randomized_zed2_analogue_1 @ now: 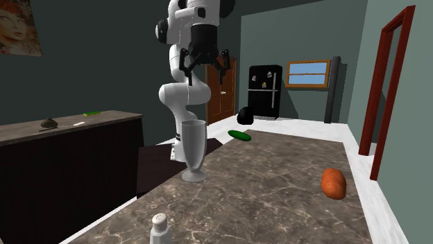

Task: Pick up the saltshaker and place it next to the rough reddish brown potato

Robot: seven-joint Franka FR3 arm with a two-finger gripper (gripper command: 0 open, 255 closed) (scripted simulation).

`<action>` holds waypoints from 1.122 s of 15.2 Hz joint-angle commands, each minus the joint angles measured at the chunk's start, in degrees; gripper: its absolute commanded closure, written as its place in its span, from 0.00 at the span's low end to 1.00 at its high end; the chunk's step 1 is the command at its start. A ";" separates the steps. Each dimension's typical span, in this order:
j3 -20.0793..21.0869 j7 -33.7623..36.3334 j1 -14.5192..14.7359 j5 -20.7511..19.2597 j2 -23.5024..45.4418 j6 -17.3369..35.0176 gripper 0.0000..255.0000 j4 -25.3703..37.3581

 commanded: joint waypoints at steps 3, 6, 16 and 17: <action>-2.92 -3.45 -0.94 -0.86 6.06 6.90 0.00 -0.35; -4.93 -5.91 -1.43 -0.94 11.19 11.65 0.00 0.28; -10.58 -15.39 -2.65 2.86 31.06 24.52 0.00 7.62; -10.97 -16.46 -2.84 3.62 33.20 25.46 0.00 8.79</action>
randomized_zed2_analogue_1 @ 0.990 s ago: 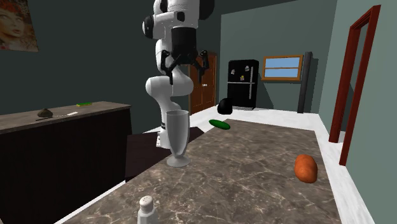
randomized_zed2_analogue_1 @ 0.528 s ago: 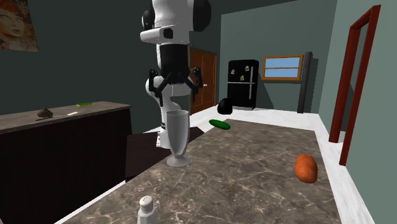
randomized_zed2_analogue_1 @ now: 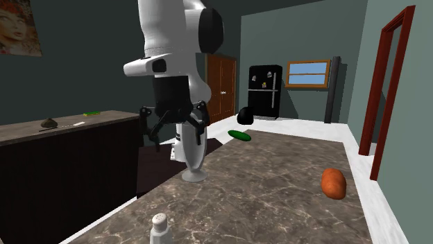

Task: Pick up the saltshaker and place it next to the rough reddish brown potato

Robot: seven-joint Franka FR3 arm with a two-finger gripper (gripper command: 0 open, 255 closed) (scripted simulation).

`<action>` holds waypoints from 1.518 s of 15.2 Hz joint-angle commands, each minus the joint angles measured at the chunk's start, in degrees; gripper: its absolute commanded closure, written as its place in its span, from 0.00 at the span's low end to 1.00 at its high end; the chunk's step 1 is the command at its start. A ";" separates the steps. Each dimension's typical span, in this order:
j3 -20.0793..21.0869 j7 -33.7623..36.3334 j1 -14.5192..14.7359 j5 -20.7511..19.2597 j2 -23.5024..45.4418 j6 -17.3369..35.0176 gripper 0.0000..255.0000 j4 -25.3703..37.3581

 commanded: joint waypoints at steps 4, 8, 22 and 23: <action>-1.42 -5.43 -1.24 4.31 11.20 3.87 0.00 7.05; -1.43 -9.44 -3.12 8.02 20.09 5.60 0.00 13.78; -0.49 -11.21 -3.82 10.35 25.33 10.59 0.00 13.80; -0.49 -11.21 -3.82 10.35 25.33 10.59 0.00 13.80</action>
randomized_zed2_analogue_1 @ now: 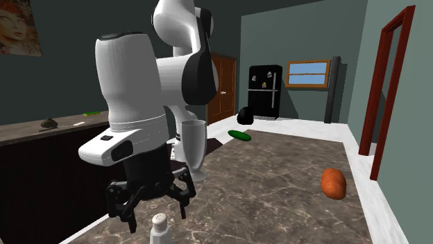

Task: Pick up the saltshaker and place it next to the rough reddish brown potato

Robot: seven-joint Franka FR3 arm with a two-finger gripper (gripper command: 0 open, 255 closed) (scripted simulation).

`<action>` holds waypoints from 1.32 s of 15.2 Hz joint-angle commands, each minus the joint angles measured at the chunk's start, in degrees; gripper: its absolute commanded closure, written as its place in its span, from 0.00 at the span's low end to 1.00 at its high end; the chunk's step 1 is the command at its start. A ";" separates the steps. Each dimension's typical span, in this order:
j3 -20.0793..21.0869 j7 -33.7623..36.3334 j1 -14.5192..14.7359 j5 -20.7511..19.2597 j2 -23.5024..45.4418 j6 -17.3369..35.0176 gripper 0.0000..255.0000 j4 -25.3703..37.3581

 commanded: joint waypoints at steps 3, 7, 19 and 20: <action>0.00 0.00 0.00 0.00 0.00 0.00 1.00 0.00; 0.00 -0.01 0.00 0.00 0.00 0.00 1.00 -0.01; -0.72 1.50 0.46 -1.78 -3.74 -4.98 1.00 1.45; -0.79 1.68 0.50 -1.99 -4.16 -5.62 1.00 1.69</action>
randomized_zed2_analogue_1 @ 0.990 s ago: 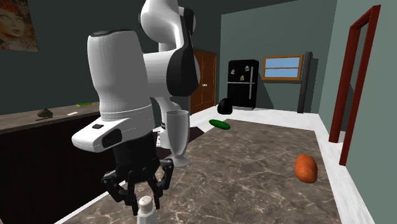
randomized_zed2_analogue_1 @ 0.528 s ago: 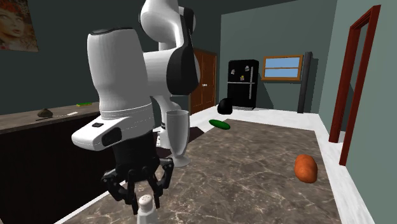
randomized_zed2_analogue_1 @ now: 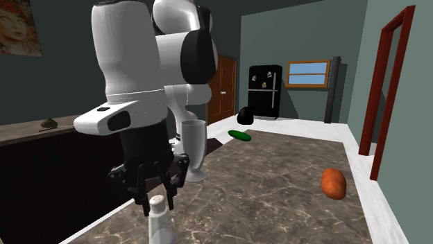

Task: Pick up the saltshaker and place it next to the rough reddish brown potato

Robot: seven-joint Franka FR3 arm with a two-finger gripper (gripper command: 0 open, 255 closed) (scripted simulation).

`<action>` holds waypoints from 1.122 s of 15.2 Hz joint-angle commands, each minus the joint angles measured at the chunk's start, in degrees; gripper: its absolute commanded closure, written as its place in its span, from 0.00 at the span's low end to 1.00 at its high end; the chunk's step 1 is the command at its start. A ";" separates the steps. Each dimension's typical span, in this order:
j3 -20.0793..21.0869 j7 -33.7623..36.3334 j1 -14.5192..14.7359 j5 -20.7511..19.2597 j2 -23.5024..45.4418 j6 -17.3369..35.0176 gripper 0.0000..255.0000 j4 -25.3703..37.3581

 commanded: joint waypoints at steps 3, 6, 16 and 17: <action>-0.31 0.60 0.10 -0.81 -1.69 -2.67 1.00 1.06; -0.47 1.08 0.19 -1.35 -2.83 -4.64 1.00 1.96; -0.83 2.49 0.39 -2.83 -5.95 -11.43 1.00 5.83; -0.86 2.61 0.40 -2.95 -6.21 -12.13 1.00 6.29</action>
